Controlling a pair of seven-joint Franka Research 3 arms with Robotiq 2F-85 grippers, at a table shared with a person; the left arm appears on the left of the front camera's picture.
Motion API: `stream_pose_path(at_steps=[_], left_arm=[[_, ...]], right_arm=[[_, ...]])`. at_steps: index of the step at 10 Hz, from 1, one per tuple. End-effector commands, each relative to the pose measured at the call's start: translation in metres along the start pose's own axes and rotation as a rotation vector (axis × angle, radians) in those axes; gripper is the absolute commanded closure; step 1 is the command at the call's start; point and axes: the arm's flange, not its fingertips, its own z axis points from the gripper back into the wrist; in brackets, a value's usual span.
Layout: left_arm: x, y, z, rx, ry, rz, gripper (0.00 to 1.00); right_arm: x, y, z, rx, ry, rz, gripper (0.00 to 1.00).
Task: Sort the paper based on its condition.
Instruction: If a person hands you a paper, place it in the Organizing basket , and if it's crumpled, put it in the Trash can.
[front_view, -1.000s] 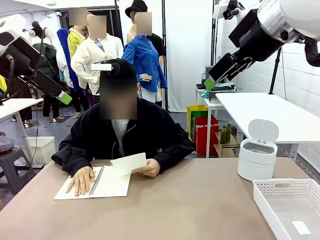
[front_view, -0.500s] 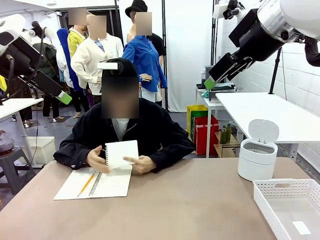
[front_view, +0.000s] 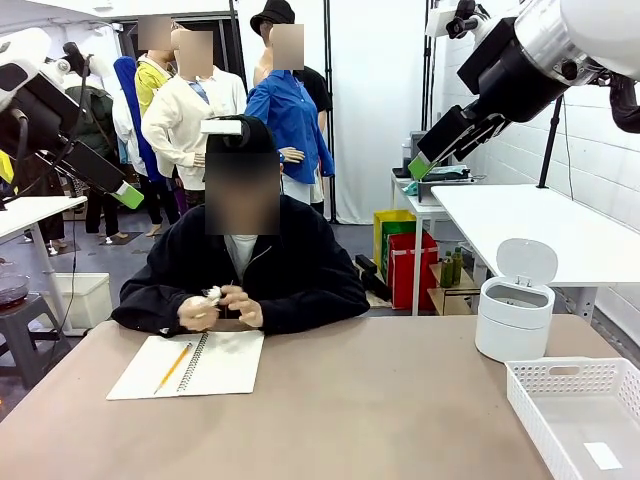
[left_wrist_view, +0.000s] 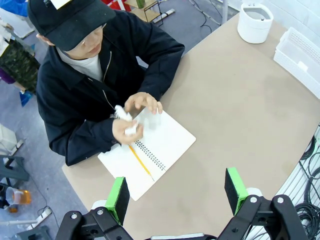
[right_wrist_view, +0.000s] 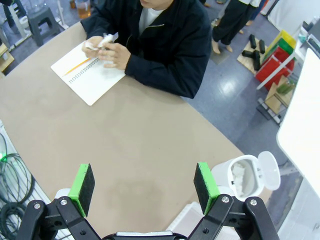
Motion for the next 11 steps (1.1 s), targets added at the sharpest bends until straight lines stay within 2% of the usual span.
stream_pose_path(at_steps=[1, 11], left_arm=[[-0.0003, 0.0007, 0.0005, 0.000, -0.001, 0.002, 0.00], [-0.0003, 0.0007, 0.0005, 0.000, -0.001, 0.002, 0.00]], right_arm=[[0.0000, -0.0001, -0.0005, 0.004, 0.000, -0.004, 0.00], [0.0000, -0.0001, -0.0005, 0.004, 0.000, -0.004, 0.00]])
